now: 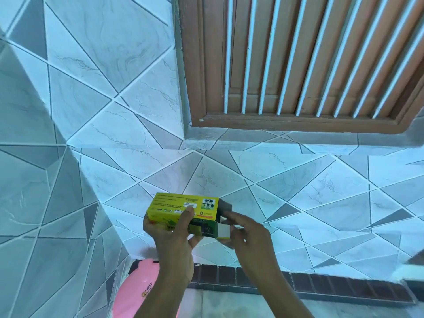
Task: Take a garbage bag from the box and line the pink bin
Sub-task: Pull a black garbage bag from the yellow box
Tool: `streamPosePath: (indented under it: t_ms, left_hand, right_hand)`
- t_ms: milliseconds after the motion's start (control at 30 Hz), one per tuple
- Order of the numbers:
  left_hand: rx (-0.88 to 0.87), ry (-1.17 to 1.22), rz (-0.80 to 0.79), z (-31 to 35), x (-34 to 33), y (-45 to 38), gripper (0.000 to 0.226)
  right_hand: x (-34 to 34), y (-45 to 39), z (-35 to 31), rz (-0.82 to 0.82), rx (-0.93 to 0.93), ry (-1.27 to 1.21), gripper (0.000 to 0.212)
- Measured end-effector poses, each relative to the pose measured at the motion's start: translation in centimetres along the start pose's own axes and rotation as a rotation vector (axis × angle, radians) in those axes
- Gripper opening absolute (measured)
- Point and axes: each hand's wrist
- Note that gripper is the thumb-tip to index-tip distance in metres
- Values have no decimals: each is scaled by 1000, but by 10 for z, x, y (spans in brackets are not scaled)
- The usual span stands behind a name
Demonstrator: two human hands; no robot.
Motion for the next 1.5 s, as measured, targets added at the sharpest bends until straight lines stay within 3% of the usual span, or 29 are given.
streamPosePath:
  t_ms: [133,300,400,500,633,900,1033,1100,1233,1300,1367,1500]
  left_hand:
    - [-92,-59,-76,6,-3,5,72]
    - [-393,-341,-300,24,-17,9,85]
    - [-400,-375,-335,30,-23,3,84]
    - [-329,-313,-285,30,-23,-3,80]
    - [-202,-181,-162,25,-15,-13,75]
    - [-168,-119,-39,25,-14,-58,58]
    - [-132,-131,-33,22,-27,-88,67]
    - [-133,-170,-56,23,-41,-101,68]
    - [-165,-196,-105,26,-88,-122,60]
    - [-186,-176,-119,28,-118,-134,70]
    - [-210,-216,-92,26,-147,-148,92]
    - [-289,-302,-25,7,-201,-175,82]
  right_hand:
    - [2,-10,7,-34,-251,-288,36]
    - [-4,-12,30,-235,-540,-948,42]
    - [-9,-15,36,-228,-540,-1114,67]
    - [-9,-19,35,-189,-519,-1112,77]
    - [-6,-23,34,-55,-518,-1008,59]
    - [22,-41,37,136,-453,-1017,28]
    - [36,-52,36,197,-421,-1081,35]
    - [42,-58,34,238,-407,-1090,47]
    - [50,-78,27,279,-350,-1100,29]
    - [56,-91,25,295,-332,-1110,20]
    - [59,-104,23,291,-329,-1114,19]
    - [68,-134,25,260,-337,-1120,20]
Point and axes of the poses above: each hand's wrist, its own y-axis away from the middle knuckle, its own x-axis out of the back of the hand, z = x × y, and after that the axes turned 8 degrees about z, right-handed
